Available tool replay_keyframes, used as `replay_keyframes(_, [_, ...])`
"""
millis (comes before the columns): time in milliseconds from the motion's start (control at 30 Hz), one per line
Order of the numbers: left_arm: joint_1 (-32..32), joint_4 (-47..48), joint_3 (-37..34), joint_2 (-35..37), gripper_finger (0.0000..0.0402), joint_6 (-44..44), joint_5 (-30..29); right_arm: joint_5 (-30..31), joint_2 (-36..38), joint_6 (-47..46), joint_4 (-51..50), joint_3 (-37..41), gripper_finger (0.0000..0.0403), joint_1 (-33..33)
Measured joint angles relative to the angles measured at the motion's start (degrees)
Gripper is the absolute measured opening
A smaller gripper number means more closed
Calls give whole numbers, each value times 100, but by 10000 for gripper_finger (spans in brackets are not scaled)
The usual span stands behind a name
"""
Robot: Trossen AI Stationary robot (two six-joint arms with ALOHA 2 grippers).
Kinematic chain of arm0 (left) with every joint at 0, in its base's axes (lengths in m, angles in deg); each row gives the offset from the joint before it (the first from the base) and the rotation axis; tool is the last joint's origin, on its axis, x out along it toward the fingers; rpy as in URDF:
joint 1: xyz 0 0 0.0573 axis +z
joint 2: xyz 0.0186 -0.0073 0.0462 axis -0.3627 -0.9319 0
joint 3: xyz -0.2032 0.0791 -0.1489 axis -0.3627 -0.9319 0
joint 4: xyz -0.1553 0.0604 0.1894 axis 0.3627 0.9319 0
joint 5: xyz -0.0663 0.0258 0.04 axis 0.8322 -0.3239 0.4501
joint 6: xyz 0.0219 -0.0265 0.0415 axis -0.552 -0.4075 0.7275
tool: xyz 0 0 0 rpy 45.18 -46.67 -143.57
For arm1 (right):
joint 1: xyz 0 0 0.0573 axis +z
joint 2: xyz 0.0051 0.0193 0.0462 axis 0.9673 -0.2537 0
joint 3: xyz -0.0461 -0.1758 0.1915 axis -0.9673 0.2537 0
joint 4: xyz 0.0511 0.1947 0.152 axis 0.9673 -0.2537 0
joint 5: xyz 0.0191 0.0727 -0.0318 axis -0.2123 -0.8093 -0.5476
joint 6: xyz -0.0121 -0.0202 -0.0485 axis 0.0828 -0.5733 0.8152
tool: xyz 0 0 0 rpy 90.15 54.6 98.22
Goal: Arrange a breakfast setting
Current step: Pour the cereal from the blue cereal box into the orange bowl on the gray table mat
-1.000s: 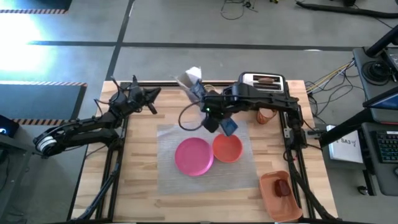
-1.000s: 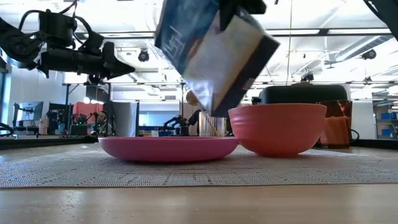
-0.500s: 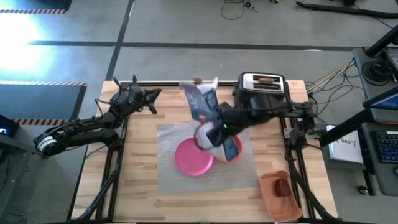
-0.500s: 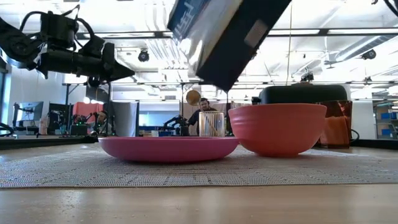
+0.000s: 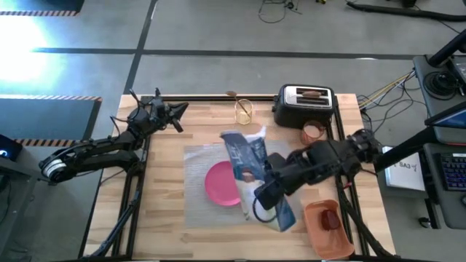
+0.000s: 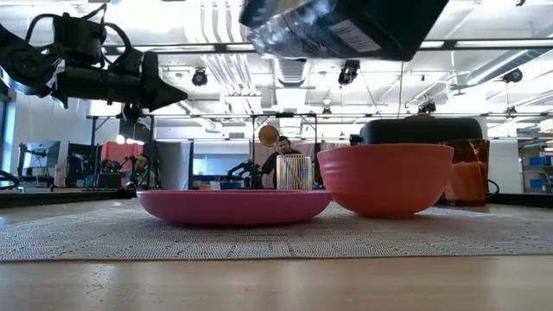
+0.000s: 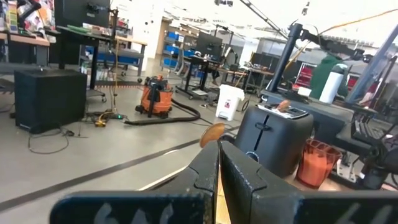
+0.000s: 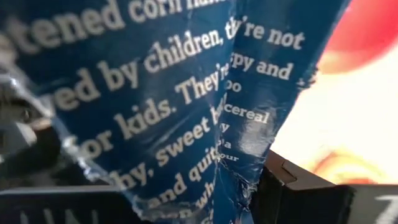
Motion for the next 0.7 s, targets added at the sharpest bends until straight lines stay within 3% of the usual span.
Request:
replay_keyframes(167, [-2, -2, 0, 0, 0, -171, 0, 71, -9, -1032, -3, 85, 111, 429])
replay_keyframes(367, [-11, -13, -2, -22, 0, -632, 0, -910, -11, -1591, 2, 91, 110, 818])
replay_keyframes(700, [-14, -4, -2, -377, 0, -783, -377, -1536, -20, -1915, 7, 91, 109, 812])
